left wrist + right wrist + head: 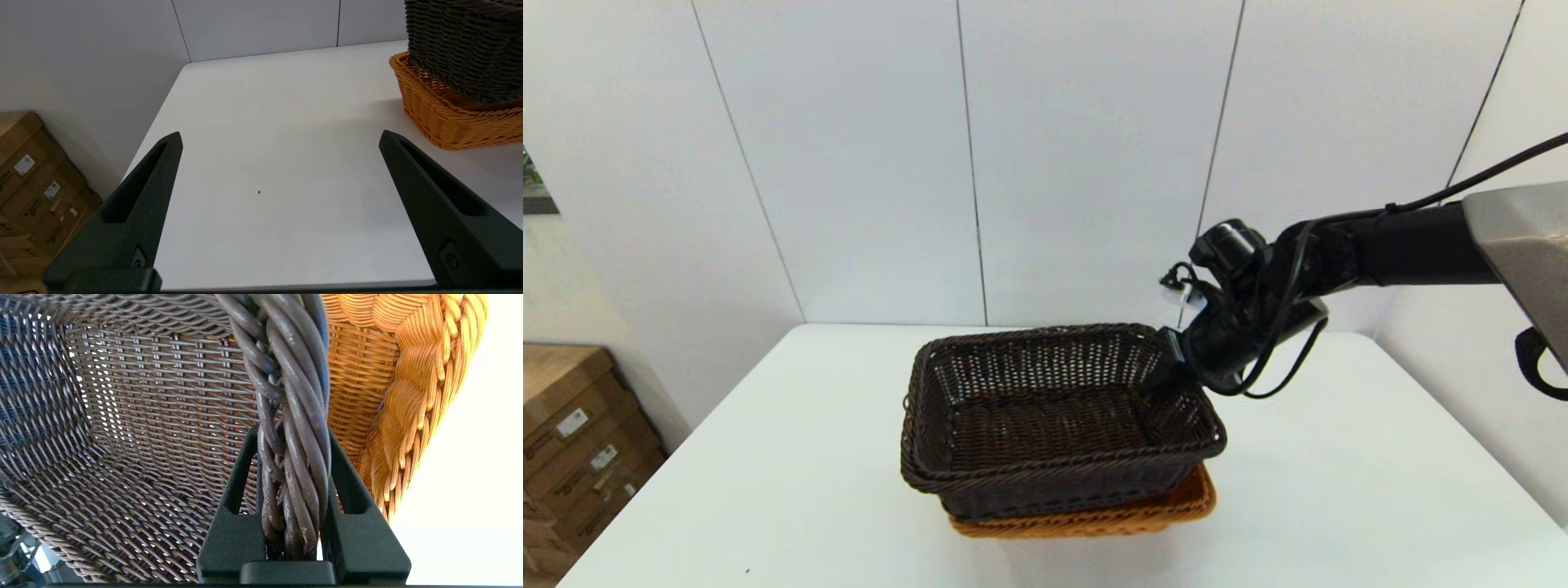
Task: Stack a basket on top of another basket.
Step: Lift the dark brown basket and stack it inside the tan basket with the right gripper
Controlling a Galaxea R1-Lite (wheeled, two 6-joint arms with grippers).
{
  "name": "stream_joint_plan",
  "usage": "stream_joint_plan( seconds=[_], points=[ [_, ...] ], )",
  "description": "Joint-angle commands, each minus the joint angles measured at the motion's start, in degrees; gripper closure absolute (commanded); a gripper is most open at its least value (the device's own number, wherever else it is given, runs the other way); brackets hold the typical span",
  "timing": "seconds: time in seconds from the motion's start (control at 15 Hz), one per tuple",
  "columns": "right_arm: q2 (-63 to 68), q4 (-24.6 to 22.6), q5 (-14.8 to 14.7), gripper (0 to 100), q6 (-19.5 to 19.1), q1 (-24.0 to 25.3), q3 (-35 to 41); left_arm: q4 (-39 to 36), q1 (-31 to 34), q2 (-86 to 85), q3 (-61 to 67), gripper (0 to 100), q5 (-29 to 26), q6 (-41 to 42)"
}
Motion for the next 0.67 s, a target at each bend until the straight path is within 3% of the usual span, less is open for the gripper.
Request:
stream_joint_plan(
  seconds=[0.07, 0.67],
  points=[
    [0.87, 0.65, 0.14, 100, 0.3, -0.92, -1.58, 0.01, 0.02, -0.09, -0.01, 0, 0.0, 0.02],
    [1.75, 0.65, -1.0, 100, 0.57, -2.85, -1.85, 0.01, 0.02, -0.09, -0.01, 0, 0.0, 0.02]
  ],
)
